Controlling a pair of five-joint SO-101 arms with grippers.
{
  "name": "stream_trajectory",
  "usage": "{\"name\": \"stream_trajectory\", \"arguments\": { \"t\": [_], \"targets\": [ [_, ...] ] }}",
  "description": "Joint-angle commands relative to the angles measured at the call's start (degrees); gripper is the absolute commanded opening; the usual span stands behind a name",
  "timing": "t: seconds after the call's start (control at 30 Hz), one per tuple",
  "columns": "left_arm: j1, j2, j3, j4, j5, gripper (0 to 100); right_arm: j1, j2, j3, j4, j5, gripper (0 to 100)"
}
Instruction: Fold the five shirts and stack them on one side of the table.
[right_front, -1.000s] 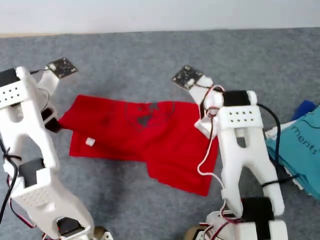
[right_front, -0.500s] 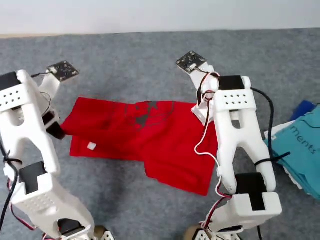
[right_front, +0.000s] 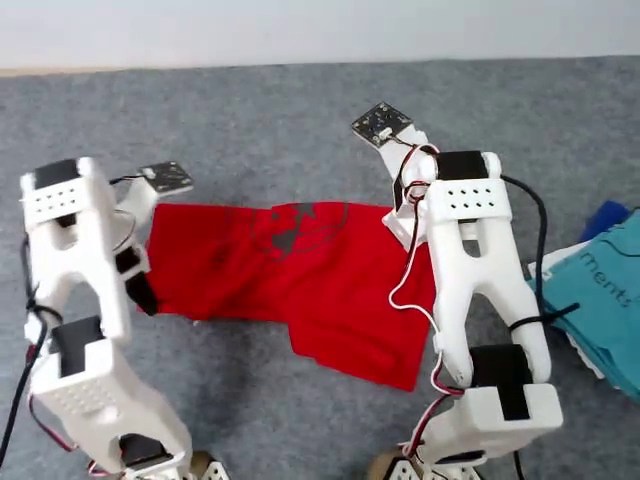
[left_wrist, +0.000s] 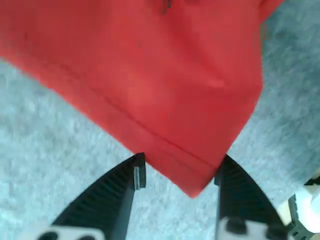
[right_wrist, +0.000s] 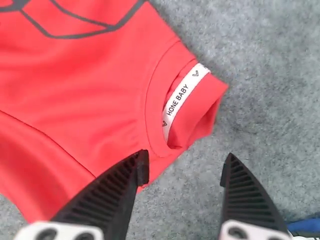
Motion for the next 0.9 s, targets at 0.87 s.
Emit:
{"name": "stream_trajectory", "arguments": {
  "t": [0.87],
  "targets": [
    [6.15,-10.11,-3.12,1.67,8.09,23,-0.22,5.41,-3.08,2.77,-0.62,24.1]
  ]
}}
